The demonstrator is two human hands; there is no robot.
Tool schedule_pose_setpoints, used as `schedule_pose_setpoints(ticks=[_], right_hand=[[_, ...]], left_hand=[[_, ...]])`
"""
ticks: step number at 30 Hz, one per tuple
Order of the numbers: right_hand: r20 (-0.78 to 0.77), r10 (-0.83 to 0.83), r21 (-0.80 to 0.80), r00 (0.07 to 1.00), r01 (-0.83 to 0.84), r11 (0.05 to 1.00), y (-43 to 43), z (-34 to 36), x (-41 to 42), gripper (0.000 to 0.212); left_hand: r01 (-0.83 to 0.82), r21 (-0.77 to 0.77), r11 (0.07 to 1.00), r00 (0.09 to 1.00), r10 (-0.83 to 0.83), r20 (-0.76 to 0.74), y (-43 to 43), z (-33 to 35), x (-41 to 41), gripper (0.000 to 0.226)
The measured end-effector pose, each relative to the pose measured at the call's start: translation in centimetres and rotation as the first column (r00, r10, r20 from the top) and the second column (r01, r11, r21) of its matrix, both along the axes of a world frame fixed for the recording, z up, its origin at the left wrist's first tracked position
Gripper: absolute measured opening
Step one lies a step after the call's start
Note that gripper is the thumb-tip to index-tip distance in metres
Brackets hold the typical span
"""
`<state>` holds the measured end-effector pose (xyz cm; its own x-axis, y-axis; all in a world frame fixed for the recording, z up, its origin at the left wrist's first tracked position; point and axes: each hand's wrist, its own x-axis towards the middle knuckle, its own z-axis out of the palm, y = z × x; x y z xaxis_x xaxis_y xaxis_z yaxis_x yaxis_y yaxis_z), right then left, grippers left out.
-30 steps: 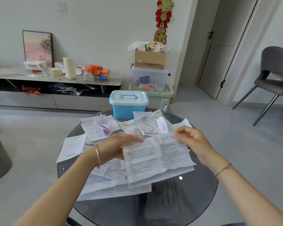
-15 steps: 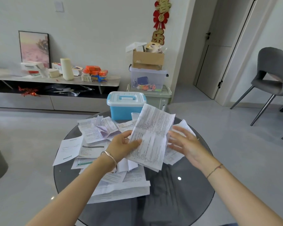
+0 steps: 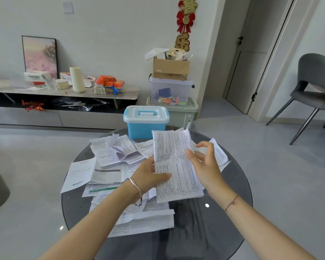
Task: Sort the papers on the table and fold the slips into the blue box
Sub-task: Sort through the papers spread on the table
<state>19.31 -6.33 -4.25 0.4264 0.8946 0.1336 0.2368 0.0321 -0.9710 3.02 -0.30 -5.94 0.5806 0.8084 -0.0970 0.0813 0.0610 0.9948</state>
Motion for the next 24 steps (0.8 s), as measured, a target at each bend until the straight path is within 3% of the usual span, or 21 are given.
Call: schedule_pose_setpoints(ticks=[2, 5, 13, 20, 24], right_hand=[[0.058, -0.076, 0.049, 0.995, 0.074, 0.996, 0.3, -0.2, 0.1, 0.014], [0.045, -0.115, 0.082, 0.992, 0.111, 0.990, 0.5, -0.2, 0.4, 0.015], [-0.246, -0.035, -0.063, 0.969, 0.020, 0.998, 0.3, -0.2, 0.7, 0.016], [-0.336, -0.078, -0.157, 0.939, 0.026, 0.987, -0.1, -0.1, 1.0, 0.016], [-0.378, -0.098, -0.130, 0.920, 0.052, 0.990, -0.5, 0.1, 1.3, 0.014]], left_hand=[[0.010, -0.020, 1.000, 1.000, -0.009, 0.026, -0.1, 0.0, 0.1, 0.036], [-0.057, -0.031, 0.998, 0.997, 0.059, 0.056, -0.4, 0.2, 0.5, 0.017], [-0.174, -0.066, 0.982, 0.979, 0.180, 0.098, -0.5, 0.3, 0.8, 0.023], [-0.149, -0.063, 0.987, 0.982, 0.155, 0.108, -0.5, -0.1, 1.0, 0.021], [-0.131, -0.120, 0.984, 0.980, 0.146, 0.133, -1.0, 0.0, 1.6, 0.021]])
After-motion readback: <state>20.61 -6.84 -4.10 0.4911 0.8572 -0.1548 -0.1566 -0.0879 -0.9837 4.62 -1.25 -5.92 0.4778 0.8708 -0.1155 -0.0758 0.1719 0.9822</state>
